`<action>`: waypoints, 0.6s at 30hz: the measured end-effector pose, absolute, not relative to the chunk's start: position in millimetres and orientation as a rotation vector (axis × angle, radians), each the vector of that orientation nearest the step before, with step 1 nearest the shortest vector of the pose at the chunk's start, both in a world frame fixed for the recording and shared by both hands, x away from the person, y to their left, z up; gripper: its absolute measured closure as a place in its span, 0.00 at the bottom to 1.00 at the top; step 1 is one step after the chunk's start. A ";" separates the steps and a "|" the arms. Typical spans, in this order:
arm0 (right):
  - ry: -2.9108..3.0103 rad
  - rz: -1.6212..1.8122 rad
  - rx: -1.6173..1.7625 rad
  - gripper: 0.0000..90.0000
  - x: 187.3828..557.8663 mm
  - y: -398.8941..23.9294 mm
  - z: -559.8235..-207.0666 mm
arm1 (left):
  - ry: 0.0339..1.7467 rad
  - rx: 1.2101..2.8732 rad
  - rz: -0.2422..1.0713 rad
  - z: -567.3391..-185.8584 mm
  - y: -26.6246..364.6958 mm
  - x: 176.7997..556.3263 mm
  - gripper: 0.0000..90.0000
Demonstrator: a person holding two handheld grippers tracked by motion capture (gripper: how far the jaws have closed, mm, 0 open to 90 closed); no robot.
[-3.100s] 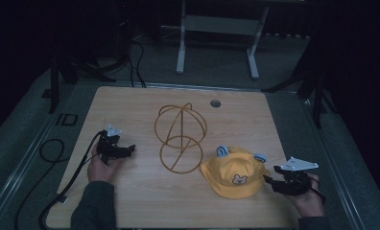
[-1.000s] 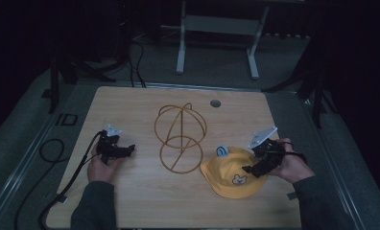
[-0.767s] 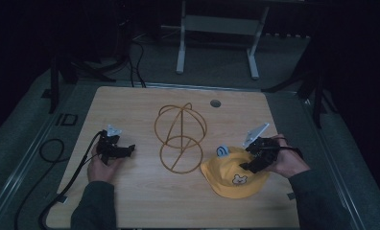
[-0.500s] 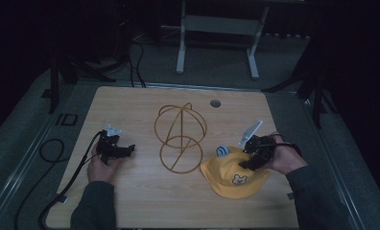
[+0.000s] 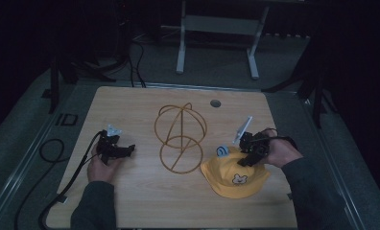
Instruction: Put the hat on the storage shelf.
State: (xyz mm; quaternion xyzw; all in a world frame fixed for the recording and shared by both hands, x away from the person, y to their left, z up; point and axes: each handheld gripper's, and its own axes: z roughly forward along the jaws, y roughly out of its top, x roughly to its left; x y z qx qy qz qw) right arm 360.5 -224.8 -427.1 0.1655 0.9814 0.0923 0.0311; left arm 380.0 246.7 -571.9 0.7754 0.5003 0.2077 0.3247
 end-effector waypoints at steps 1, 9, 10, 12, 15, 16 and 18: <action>3.030 0.277 0.506 0.67 361.3 -224.2 -427.1 | 1.312 2.034 0.545 -571.9 246.8 380.0 0.15; 3.085 0.217 0.485 0.79 368.1 -218.5 -428.1 | 1.312 2.034 0.545 -571.8 246.7 380.0 0.15; 3.085 0.211 0.479 0.81 368.7 -218.0 -428.0 | 1.312 2.034 0.545 -571.9 246.7 380.0 0.15; 3.092 0.193 0.471 0.83 369.4 -216.7 -427.7 | 1.312 2.034 0.545 -571.9 246.7 380.0 0.15; 3.100 0.174 0.455 0.84 370.3 -214.9 -427.5 | 1.312 2.033 0.545 -571.9 246.7 380.0 0.15; 3.099 0.170 0.452 0.85 370.4 -214.0 -426.9 | 1.312 2.033 0.545 -571.9 246.7 380.0 0.15; 3.098 0.171 0.446 0.85 370.9 -213.5 -426.6 | 1.312 2.034 0.545 -571.9 246.7 380.0 0.15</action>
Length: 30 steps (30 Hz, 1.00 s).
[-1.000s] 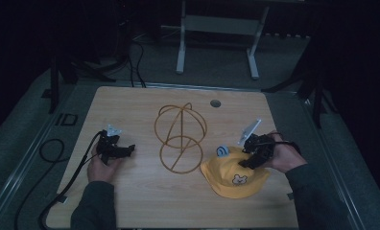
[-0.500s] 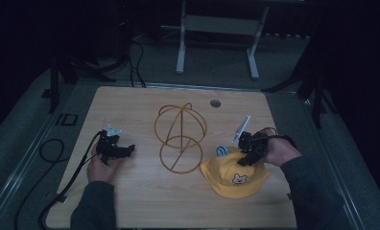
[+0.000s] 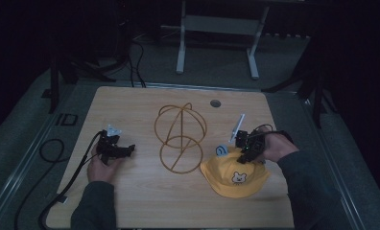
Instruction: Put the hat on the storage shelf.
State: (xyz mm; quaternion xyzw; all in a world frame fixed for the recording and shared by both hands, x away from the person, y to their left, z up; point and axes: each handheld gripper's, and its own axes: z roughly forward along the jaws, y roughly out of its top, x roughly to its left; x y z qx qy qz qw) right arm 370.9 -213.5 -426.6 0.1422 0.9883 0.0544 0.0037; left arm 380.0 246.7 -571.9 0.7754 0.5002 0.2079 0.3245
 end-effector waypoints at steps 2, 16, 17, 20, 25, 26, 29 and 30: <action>3.100 0.157 0.443 0.85 371.4 -212.3 -424.7 | 1.312 2.034 0.545 -571.8 246.7 380.0 0.15; 3.081 0.159 0.426 0.86 373.4 -215.1 -408.7 | 1.312 2.036 0.543 -571.7 246.8 380.0 0.15; 3.081 0.158 0.420 0.86 374.0 -215.6 -406.9 | 1.312 2.036 0.543 -571.7 246.8 379.9 0.15; 3.082 0.161 0.421 0.85 374.8 -216.3 -403.5 | 1.312 2.036 0.544 -571.7 246.8 379.9 0.15; 3.076 0.176 0.421 0.86 375.6 -218.2 -395.4 | 1.311 2.037 0.544 -571.7 246.9 379.9 0.15; 3.076 0.175 0.421 0.86 375.5 -218.3 -393.9 | 1.311 2.038 0.543 -571.6 246.9 379.9 0.15; 3.077 0.175 0.415 0.86 375.5 -218.5 -391.3 | 1.312 2.038 0.543 -571.6 247.0 380.0 0.15; 3.076 0.178 0.416 0.86 375.7 -218.8 -388.7 | 1.312 2.038 0.544 -571.6 247.0 379.9 0.15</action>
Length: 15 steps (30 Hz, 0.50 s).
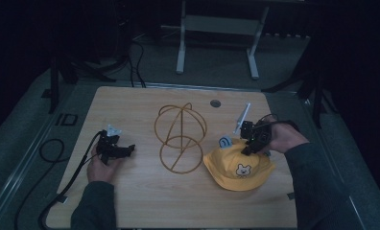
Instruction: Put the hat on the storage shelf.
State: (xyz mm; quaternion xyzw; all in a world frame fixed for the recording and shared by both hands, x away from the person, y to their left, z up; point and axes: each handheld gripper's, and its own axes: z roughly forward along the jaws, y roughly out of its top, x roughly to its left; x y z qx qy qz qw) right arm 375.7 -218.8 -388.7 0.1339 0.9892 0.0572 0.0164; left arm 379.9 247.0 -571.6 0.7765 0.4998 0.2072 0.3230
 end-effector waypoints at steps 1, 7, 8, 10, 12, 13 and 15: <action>3.075 0.181 0.415 0.86 376.2 -219.1 -387.5 | 1.311 2.037 0.545 -571.6 247.1 379.9 0.15; 3.077 0.170 0.414 0.86 378.5 -220.5 -383.7 | 1.312 2.036 0.545 -571.6 247.2 379.9 0.16; 3.076 0.172 0.417 0.86 379.6 -221.4 -381.6 | 1.312 2.036 0.545 -571.6 247.2 379.9 0.16; 3.075 0.174 0.421 0.86 380.0 -221.7 -380.5 | 1.312 2.035 0.545 -571.6 247.1 379.9 0.16; 3.071 0.188 0.426 0.86 381.6 -222.8 -376.2 | 1.313 2.036 0.545 -571.6 247.1 379.9 0.16; 3.070 0.191 0.429 0.86 382.1 -223.1 -374.5 | 1.313 2.035 0.545 -571.6 247.1 379.9 0.16; 3.068 0.198 0.428 0.86 382.8 -223.5 -370.8 | 1.313 2.035 0.545 -571.6 247.1 379.9 0.16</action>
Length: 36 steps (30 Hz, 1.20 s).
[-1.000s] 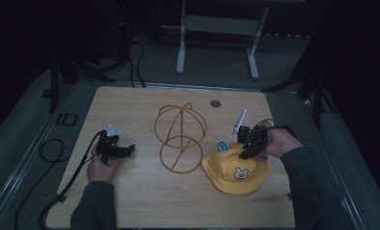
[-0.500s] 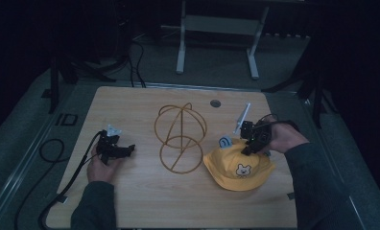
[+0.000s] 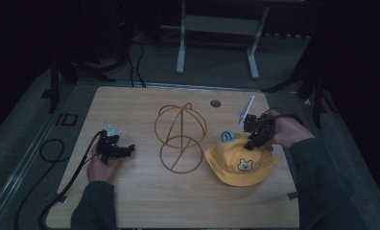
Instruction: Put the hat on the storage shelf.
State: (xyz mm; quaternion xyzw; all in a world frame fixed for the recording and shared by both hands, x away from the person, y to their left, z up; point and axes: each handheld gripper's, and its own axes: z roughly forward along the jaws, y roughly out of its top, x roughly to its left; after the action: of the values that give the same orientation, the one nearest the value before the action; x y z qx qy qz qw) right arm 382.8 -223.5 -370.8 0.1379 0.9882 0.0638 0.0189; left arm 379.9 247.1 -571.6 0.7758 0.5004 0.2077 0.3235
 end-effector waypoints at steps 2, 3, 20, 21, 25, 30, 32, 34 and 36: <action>3.067 0.209 0.429 0.86 383.1 -223.8 -366.3 | 1.313 2.035 0.545 -571.6 247.1 379.9 0.16; 3.066 0.211 0.429 0.86 383.3 -223.9 -364.8 | 1.313 2.035 0.545 -571.6 247.1 379.9 0.16; 3.055 0.216 0.417 0.86 387.8 -223.3 -344.0 | 1.312 2.036 0.545 -571.7 247.1 379.9 0.16; 3.052 0.220 0.420 0.86 388.0 -223.1 -342.4 | 1.312 2.036 0.546 -571.7 247.1 379.9 0.16; 3.047 0.243 0.417 0.86 388.0 -222.2 -336.5 | 1.312 2.037 0.545 -571.6 247.2 379.9 0.16; 3.036 0.255 0.411 0.86 387.6 -221.3 -328.4 | 1.312 2.036 0.546 -571.6 247.2 379.9 0.16; 3.032 0.260 0.407 0.86 387.2 -221.1 -325.6 | 1.312 2.035 0.546 -571.7 247.1 380.0 0.16; 3.028 0.247 0.397 0.86 386.4 -220.4 -323.5 | 1.312 2.035 0.546 -571.7 247.1 380.0 0.16; 3.029 0.245 0.392 0.86 386.4 -220.1 -321.8 | 1.312 2.034 0.547 -571.8 247.1 380.0 0.16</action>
State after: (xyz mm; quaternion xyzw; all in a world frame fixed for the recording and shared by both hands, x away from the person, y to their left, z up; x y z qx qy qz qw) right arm 386.4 -220.1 -321.8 0.1277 0.9878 0.0799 0.0390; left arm 380.0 247.1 -571.8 0.7754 0.5003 0.2084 0.3241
